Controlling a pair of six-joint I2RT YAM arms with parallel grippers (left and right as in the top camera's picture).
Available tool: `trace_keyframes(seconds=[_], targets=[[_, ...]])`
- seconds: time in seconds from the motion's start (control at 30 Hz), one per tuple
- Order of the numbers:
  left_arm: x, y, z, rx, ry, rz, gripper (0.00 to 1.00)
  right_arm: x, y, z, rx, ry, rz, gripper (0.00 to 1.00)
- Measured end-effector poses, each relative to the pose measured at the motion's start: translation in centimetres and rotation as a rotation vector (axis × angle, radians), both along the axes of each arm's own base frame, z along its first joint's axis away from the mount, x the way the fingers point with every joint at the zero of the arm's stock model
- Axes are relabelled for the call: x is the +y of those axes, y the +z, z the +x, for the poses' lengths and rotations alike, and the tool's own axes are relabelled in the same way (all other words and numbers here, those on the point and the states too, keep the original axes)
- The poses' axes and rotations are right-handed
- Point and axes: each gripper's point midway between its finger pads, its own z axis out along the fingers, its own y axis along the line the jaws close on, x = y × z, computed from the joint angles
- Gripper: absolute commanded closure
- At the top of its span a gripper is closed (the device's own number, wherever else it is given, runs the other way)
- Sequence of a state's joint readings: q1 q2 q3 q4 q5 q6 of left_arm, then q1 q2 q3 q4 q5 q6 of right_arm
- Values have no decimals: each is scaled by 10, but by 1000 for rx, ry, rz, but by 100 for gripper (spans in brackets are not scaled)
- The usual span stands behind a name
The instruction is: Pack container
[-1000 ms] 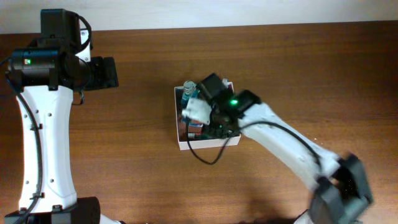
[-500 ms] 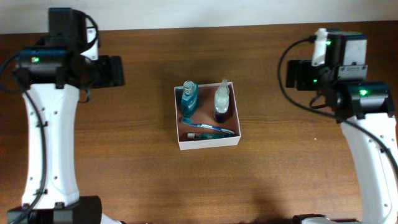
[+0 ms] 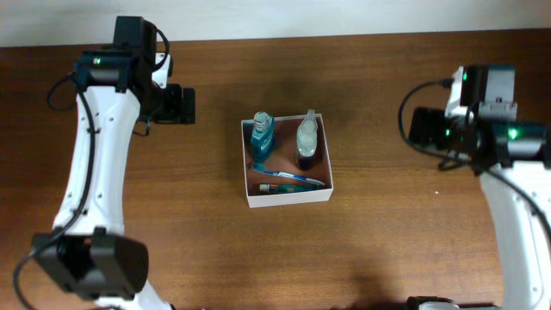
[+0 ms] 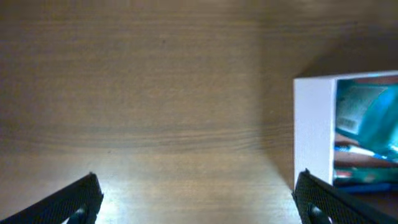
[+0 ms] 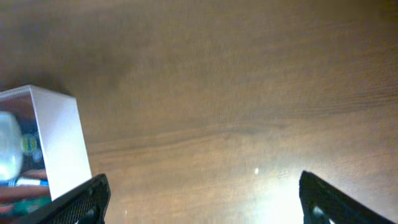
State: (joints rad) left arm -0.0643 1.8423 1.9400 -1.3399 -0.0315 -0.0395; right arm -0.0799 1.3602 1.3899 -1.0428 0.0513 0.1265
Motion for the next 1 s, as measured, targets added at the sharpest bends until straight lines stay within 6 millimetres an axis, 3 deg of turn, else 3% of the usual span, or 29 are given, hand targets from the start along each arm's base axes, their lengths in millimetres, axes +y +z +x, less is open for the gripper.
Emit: trace_keyframes(seconds=[0.13, 0.17, 0.23, 0.33, 0.37, 0.47, 0.67, 1.0], targets=[[-3, 25, -21, -141, -27, -27, 0, 4, -9, -45, -63, -6, 5, 9], [-4, 29, -35, -166, -34, -35, 0, 5, -11, -55, -89, -8, 5, 3], [-6, 36, -59, -261, -45, -56, 0, 8, -23, -80, -109, -16, 12, 2], [-9, 28, -103, -379, -66, -77, 0, 12, -47, -113, -127, -42, 38, 1], [-10, 16, -124, -420, -73, -86, 0, 12, -53, -122, -138, -49, 43, 1], [-8, -9, -158, -486, -71, -97, 0, 13, -53, -132, -190, -58, 47, 1], [-5, -30, -190, -525, -72, -99, 0, 19, -54, -133, -199, -39, 76, 1], [-4, -44, -203, -453, -70, -96, 0, 21, -58, -132, -185, -35, 84, 1]])
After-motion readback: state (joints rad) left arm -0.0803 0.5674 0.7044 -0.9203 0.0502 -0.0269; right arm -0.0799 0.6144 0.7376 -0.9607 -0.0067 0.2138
